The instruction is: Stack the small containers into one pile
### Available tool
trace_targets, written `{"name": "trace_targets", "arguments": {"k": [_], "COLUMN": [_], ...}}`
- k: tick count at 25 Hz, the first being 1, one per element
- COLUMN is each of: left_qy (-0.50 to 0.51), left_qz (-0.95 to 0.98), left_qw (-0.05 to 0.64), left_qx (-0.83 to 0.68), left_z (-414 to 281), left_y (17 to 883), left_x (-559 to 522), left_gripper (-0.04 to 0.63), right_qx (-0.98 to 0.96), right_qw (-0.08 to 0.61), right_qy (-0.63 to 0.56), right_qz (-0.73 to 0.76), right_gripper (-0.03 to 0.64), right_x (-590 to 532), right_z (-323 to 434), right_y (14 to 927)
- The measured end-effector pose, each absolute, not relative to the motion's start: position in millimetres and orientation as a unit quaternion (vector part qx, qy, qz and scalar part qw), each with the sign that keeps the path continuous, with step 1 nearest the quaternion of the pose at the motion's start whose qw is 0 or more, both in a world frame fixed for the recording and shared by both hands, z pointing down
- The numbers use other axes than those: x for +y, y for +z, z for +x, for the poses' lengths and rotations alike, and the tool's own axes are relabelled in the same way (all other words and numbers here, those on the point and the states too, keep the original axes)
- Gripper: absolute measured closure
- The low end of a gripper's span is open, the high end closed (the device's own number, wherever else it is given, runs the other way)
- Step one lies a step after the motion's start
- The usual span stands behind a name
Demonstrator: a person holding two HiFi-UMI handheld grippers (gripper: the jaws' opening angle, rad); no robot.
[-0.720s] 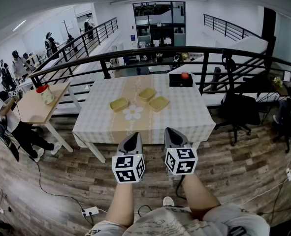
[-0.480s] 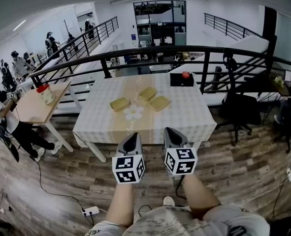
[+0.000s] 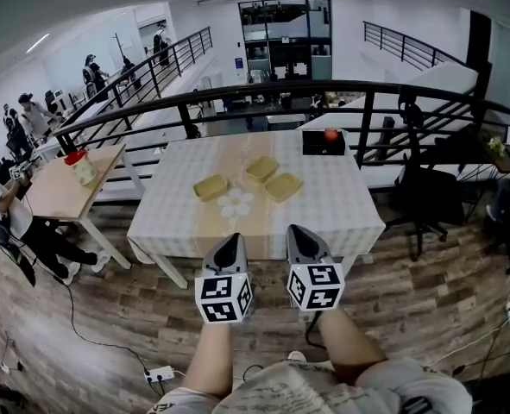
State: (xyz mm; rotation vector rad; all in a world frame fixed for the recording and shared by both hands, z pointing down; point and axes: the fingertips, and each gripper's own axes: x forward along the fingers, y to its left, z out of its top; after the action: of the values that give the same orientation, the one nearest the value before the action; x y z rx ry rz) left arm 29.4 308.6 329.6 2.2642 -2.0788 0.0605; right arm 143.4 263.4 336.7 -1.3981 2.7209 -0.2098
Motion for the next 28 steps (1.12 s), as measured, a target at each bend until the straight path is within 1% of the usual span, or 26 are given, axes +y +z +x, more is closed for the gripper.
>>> {"name": "trace_targets", "arguments": {"k": [7, 19, 28], "left_qy": [0.022, 0.022, 0.022], "left_qz": [0.731, 0.712, 0.708], "left_qw": [0.023, 0.030, 0.033], "left_qx": [-0.682, -0.701, -0.705], "left_z": [35, 49, 33], "left_y": [325, 336, 350], "left_x": [265, 215, 180], "left_gripper": [0.589, 0.589, 0.589], "right_qx": [0.890, 0.896, 0.900], "right_qw": [0.044, 0.039, 0.031], "right_qy": [-0.075, -0.086, -0.087], "right_qz": [-0.448, -0.433, -0.426], "right_gripper": [0.617, 0.617, 0.617], "right_x": [216, 161, 128], "right_z": [148, 166, 148], "right_y": [333, 344, 359]}}
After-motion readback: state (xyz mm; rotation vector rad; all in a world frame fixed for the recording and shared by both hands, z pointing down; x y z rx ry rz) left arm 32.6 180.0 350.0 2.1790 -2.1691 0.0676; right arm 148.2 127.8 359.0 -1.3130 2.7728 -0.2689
